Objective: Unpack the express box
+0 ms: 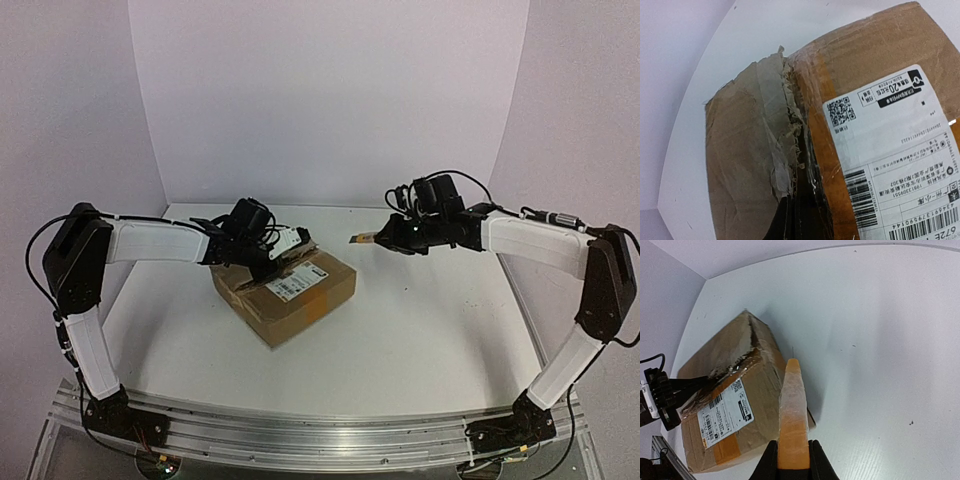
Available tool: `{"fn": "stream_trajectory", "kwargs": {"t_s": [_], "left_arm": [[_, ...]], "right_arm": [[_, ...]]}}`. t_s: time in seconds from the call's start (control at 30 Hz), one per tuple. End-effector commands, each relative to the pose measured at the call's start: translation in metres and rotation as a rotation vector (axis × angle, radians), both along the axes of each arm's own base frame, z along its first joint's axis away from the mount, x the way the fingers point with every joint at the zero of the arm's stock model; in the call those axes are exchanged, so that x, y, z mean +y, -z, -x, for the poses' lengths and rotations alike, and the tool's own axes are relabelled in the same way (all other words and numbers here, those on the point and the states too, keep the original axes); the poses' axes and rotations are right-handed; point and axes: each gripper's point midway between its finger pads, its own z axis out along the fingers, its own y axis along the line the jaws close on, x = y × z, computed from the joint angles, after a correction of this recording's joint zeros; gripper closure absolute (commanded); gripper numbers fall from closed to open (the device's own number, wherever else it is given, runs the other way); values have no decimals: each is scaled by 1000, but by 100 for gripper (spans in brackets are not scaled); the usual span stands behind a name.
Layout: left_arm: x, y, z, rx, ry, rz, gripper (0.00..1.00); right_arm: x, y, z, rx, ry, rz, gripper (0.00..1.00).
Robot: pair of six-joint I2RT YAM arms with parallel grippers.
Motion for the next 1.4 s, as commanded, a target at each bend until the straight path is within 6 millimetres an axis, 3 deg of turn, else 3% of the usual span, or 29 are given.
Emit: {"fn": "stream_trajectory", "kwargs": {"t_s": [0.0, 0.17, 0.37, 0.5, 0.63, 0.73, 0.83, 0.9, 1.0, 1.07, 1.17, 1.3, 1.37], "left_arm": [[25, -27, -17, -39, -171, -14, 100], [17, -32, -15, 23, -184, 30, 100], [26, -5, -15, 223, -447, 82, 100], [33, 7, -15, 326, -653, 135, 100], [22, 16, -5, 407, -636, 186, 99], [8, 19, 8, 488, -542, 190, 75], [-11, 1, 21, 558, -402, 217, 53], [-21, -24, 20, 551, -297, 252, 42], [-21, -66, 0, 471, -194, 323, 32], [-6, -82, -24, 410, -195, 356, 26], [34, -83, -76, 305, -280, 340, 23], [111, -59, -148, 273, -496, 300, 39], [146, -47, -166, 282, -591, 275, 45]], "right_arm": [[-18, 5, 10, 33, 5, 59, 100], [-4, -7, 15, 42, -23, 2, 100], [29, -35, 41, -4, -83, -38, 100], [57, -26, 64, 44, -112, -87, 100], [74, -8, 77, 114, -109, -165, 100], [72, 11, 78, 160, -63, -176, 100], [72, 25, 80, 204, -42, -179, 100], [74, 29, 83, 221, -43, -182, 100], [72, 32, 87, 236, -28, -184, 100], [68, 30, 88, 238, -12, -187, 100], [64, 28, 90, 244, 11, -165, 100], [53, 25, 95, 252, 47, -43, 100], [43, 28, 96, 260, 91, 1, 100]]}}
